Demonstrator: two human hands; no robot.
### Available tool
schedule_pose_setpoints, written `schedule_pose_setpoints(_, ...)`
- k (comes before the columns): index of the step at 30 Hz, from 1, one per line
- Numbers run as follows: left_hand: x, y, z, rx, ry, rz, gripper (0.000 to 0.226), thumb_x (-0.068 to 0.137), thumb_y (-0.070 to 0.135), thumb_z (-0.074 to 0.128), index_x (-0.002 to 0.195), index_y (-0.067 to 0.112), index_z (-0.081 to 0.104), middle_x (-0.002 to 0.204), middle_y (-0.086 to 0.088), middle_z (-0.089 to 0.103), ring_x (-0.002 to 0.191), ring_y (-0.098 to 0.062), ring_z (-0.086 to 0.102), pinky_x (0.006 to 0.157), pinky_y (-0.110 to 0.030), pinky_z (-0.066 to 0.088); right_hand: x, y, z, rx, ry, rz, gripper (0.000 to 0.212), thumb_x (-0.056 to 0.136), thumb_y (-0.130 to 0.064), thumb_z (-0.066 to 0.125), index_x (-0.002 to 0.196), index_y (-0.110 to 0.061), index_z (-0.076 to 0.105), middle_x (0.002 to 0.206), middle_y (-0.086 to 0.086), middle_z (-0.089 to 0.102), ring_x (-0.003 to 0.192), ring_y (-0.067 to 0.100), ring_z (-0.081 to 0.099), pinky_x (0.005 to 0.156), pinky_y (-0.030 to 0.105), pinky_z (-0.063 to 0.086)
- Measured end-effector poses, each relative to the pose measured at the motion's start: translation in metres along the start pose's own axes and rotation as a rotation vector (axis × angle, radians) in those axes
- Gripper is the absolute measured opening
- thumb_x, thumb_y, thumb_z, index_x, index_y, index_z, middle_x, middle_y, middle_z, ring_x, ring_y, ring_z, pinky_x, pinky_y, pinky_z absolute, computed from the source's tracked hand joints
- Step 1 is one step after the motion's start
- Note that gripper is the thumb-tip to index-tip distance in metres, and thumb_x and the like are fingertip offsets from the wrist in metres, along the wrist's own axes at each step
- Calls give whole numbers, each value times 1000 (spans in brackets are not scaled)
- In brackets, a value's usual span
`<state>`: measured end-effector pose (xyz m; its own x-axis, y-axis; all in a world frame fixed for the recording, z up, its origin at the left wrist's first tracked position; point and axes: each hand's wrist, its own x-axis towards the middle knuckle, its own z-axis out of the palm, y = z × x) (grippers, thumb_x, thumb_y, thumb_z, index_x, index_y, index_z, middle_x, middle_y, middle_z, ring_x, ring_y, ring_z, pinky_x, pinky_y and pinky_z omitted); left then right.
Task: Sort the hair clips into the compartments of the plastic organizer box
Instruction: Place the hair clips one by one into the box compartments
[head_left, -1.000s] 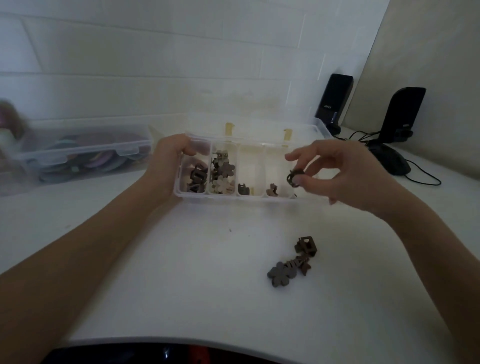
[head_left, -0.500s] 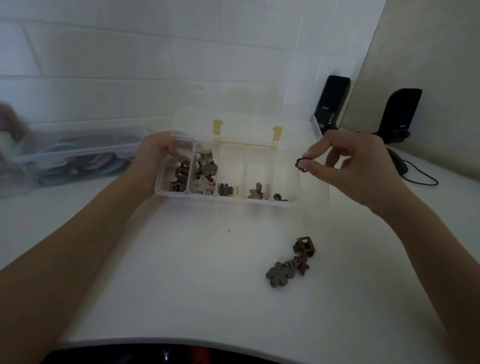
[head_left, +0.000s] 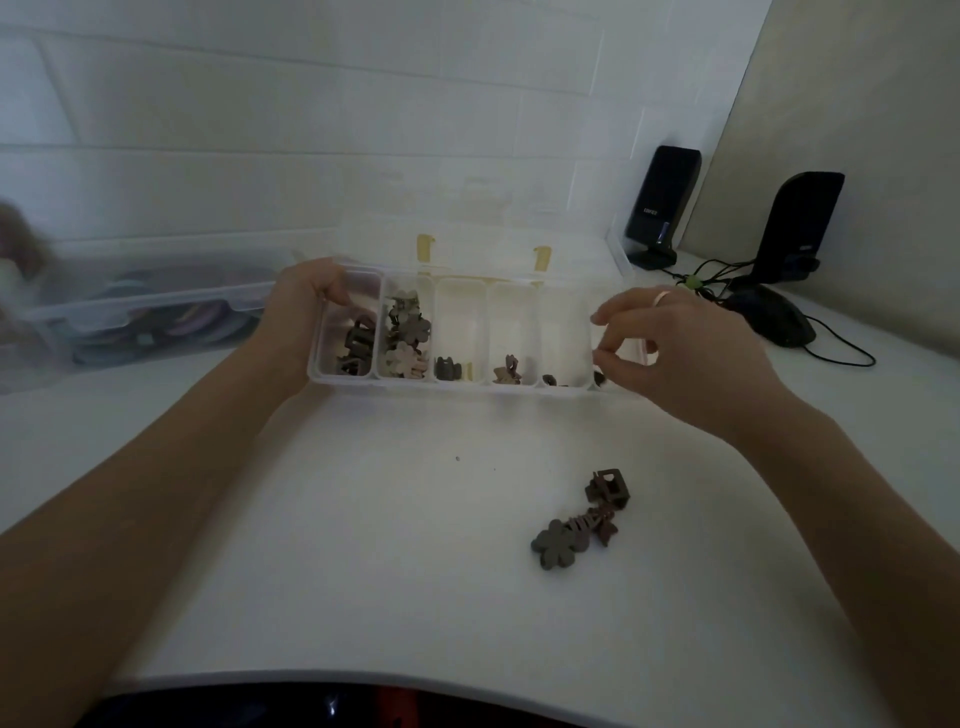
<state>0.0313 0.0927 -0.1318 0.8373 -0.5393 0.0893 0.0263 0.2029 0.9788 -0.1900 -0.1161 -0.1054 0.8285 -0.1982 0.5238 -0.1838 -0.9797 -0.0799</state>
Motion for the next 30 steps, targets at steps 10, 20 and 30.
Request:
schedule_pose_setpoints(10, -2, 2, 0, 28, 38, -12, 23, 43, 15, 48, 65, 15, 48, 75, -6, 46, 65, -24, 46, 65, -31, 40, 0, -30, -41, 379, -691, 146, 32, 65, -56, 65, 78, -28, 66, 43, -2, 54, 32, 7, 38, 44, 22, 41)
schedule_pose_setpoints(20, -3, -1, 9, 28, 36, 130, 41, 42, 13, 48, 83, 8, 47, 84, -13, 40, 71, -27, 42, 52, -25, 45, -7, -39, -29, 187, -967, 232, 29, 76, -49, 67, 92, -29, 54, 75, 0, 72, 50, 8, 63, 39, 18, 41)
schedule_pose_setpoints(30, -11, -3, 30, 58, 23, 255, 34, 47, 6, 43, 69, -13, 61, 76, -15, 55, 68, -25, 51, 49, -18, 44, -3, -42, -21, 494, -535, -17, 6, 82, -20, 66, 77, -24, 64, 68, -2, 58, 60, 17, 59, 41, 21, 49)
